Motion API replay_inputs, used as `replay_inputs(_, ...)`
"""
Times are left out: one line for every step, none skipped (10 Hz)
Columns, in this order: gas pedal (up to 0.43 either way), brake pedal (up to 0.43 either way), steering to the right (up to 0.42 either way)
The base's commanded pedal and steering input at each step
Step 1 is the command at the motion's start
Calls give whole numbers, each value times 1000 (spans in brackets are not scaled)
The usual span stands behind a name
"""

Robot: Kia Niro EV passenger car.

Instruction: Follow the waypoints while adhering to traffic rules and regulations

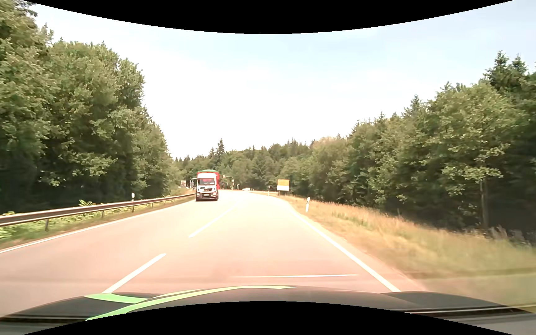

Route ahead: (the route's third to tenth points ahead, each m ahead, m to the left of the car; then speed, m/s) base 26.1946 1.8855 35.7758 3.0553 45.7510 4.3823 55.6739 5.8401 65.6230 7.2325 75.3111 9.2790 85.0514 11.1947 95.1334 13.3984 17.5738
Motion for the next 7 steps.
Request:
replay_inputs(0,177,-7)
replay_inputs(0,183,-7)
replay_inputs(0,189,-7)
replay_inputs(0,189,-8)
replay_inputs(0,195,-9)
replay_inputs(0,201,-9)
replay_inputs(0,201,-10)
